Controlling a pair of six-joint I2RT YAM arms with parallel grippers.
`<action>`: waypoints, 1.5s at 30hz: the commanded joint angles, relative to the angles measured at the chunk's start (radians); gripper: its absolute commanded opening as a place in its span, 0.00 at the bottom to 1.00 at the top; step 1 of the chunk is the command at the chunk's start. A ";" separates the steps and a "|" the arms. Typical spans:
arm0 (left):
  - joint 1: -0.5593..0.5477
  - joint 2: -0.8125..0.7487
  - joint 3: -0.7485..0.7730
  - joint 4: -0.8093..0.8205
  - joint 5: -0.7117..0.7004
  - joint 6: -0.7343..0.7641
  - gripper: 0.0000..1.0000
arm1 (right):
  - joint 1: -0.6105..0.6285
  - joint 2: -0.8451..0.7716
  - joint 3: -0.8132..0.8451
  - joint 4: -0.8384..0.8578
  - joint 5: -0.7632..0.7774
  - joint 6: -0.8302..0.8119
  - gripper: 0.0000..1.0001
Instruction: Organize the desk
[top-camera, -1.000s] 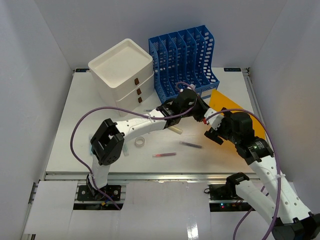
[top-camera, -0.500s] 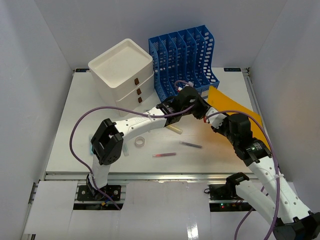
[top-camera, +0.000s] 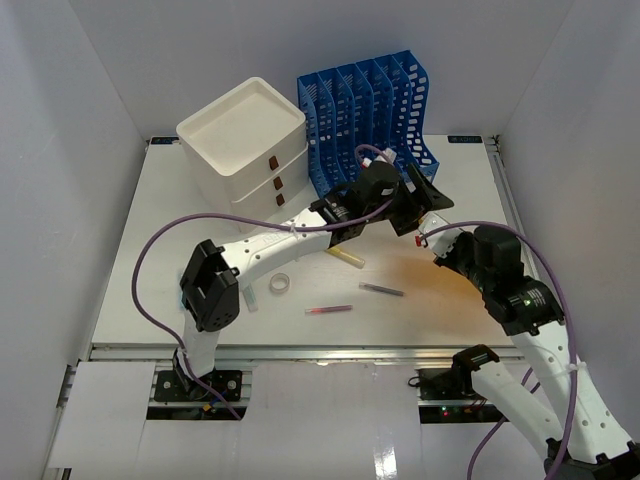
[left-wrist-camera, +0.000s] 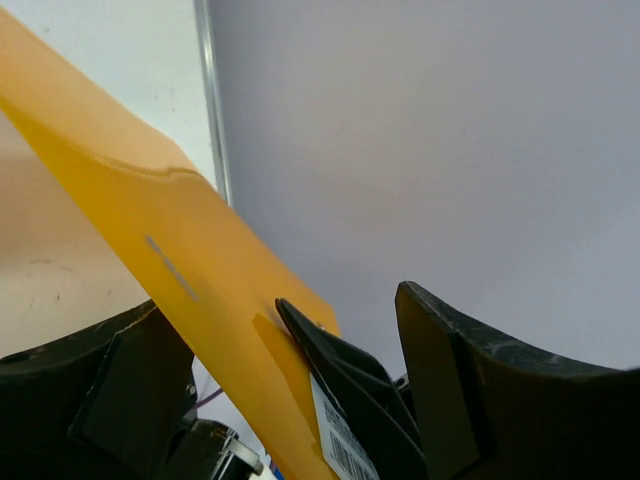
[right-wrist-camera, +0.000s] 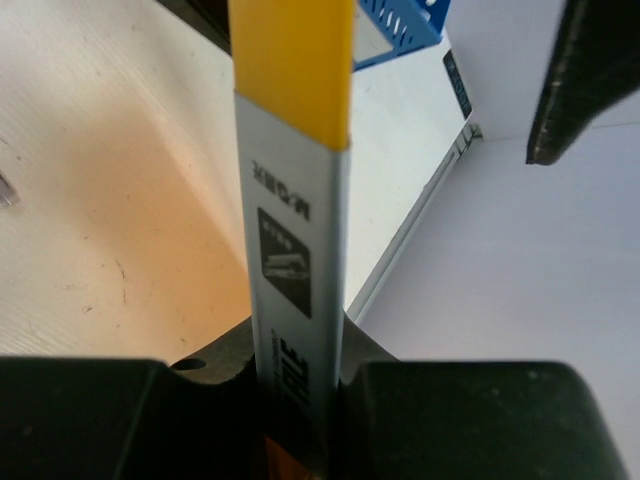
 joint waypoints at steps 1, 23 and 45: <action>0.021 -0.143 0.067 0.006 -0.091 0.157 0.90 | 0.002 -0.028 0.120 0.005 -0.112 0.003 0.08; 0.073 -0.827 -0.446 0.098 -0.495 0.641 0.94 | -0.013 0.249 0.366 0.271 -0.306 0.140 0.08; 0.075 -1.496 -1.229 -0.017 -0.413 0.506 0.96 | -0.354 0.862 0.876 0.907 -0.715 0.854 0.08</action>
